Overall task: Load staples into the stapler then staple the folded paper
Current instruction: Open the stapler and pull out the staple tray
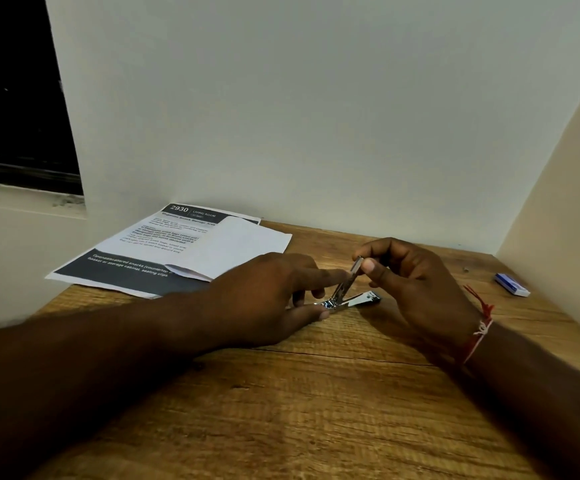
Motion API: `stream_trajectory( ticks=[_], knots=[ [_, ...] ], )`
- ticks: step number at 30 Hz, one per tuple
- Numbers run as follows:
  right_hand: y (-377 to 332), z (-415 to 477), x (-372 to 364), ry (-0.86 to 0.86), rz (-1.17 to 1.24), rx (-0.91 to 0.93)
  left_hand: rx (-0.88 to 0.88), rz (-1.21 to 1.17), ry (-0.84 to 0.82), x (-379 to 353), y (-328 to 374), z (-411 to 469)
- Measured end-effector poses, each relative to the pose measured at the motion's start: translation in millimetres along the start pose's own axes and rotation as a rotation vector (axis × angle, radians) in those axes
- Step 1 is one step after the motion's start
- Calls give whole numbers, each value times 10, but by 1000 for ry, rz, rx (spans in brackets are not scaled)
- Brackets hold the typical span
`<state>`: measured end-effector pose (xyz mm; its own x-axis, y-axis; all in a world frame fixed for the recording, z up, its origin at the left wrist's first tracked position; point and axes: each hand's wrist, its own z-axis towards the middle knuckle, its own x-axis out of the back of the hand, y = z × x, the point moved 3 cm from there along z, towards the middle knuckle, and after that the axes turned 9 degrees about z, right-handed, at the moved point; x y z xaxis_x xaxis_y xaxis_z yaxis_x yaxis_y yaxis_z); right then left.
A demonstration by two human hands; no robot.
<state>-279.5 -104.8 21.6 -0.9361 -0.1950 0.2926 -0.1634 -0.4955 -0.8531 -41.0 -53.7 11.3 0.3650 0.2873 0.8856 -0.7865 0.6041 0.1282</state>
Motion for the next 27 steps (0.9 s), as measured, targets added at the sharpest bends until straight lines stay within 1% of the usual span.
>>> stream_trajectory(
  ticks=[5, 10, 16, 19, 21, 27],
  knots=[
    [-21, -20, -7, 3, 11, -6, -24, 11, -13, -42, -13, 19],
    [-46, -17, -19, -1, 13, -21, -17, -47, 13, -39, -36, 42],
    [-40, -9, -26, 1, 5, -28, -46, 30, 28, 5, -21, 84],
    [-28, -9, -43, -27, -8, -9, -60, 35, 56, 13, -11, 81],
    [-20, -4, -46, -38, -16, -5, -52, -4, 82, 13, -23, 72],
    [-19, 11, -23, -5, -2, -10, -7, -63, 163, 11, -36, 48]
  ],
)
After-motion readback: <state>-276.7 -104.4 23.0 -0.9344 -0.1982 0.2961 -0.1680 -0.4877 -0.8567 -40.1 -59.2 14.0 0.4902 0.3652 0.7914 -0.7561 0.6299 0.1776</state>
